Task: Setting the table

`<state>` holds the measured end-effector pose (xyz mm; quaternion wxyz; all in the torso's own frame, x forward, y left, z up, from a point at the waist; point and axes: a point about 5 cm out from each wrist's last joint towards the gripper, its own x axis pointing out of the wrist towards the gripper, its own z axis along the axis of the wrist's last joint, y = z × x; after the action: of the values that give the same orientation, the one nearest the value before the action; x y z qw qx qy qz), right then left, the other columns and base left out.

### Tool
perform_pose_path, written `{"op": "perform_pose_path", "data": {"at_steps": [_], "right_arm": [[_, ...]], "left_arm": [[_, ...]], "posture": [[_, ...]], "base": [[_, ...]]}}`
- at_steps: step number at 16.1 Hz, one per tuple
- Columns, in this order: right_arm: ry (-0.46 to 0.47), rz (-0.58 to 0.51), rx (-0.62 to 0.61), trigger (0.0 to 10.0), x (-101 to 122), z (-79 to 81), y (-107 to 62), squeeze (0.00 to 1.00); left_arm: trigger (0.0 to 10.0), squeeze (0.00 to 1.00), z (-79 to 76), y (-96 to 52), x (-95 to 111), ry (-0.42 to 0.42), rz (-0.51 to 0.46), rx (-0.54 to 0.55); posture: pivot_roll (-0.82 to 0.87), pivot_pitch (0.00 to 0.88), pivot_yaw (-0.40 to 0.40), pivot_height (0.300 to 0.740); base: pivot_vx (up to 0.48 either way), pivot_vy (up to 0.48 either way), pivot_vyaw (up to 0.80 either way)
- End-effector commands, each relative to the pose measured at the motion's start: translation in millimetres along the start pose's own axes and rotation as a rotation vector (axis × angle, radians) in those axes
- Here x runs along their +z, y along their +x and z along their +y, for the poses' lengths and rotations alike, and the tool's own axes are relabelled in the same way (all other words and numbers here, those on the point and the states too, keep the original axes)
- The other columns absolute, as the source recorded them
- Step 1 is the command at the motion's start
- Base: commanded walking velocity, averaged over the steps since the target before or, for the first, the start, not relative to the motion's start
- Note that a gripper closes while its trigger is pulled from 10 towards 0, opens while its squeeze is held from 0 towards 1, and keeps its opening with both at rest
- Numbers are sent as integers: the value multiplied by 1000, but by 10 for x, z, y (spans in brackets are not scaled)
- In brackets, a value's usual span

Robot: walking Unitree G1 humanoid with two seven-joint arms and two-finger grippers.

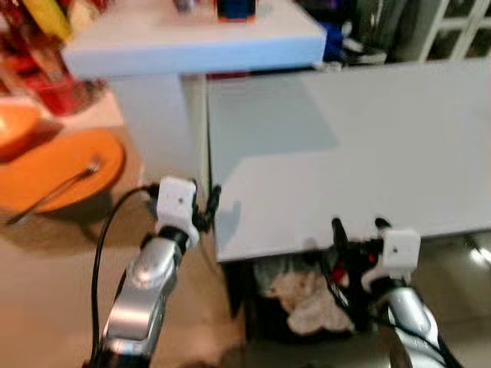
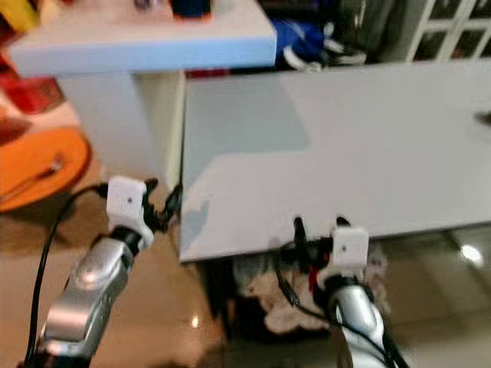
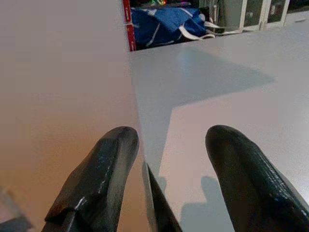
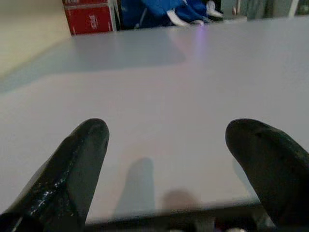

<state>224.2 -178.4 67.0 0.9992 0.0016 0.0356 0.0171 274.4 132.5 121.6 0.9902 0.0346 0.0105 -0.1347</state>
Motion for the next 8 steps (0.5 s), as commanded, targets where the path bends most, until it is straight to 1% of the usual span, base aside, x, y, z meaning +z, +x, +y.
{"op": "perform_pose_path", "data": {"at_steps": [1, 3, 5, 6, 8], "right_arm": [[7, -1, -2, 10000, 0, 7, 0, 0], [6, 2, -1, 10000, -4, 4, -1, 0], [-14, 2, 11, 10000, 0, 8, 6, 0], [1, -12, 9, 10000, 13, 16, 7, 0], [-3, -9, 13, 10000, 11, 19, 9, 0]], "left_arm": [[10000, 0, 23, 10, 6, 11, 6, 11], [10000, 0, 21, 11, 8, 22, 4, 13], [10000, 0, 3, 6, 7, 1, 4, 14], [10000, 0, -2, 4, 7, 5, 6, 12], [10000, 0, -4, 5, 9, 10, 6, 12]], "posture": [[-97, 0, 36, 727], [-96, 0, 36, 727], [-96, 0, 36, 727], [-94, 0, 35, 727], [-94, 0, 35, 727]], "base": [[0, 0, 0], [0, 0, 0], [0, 452, 0], [0, 454, 800], [0, 452, 737]]}}
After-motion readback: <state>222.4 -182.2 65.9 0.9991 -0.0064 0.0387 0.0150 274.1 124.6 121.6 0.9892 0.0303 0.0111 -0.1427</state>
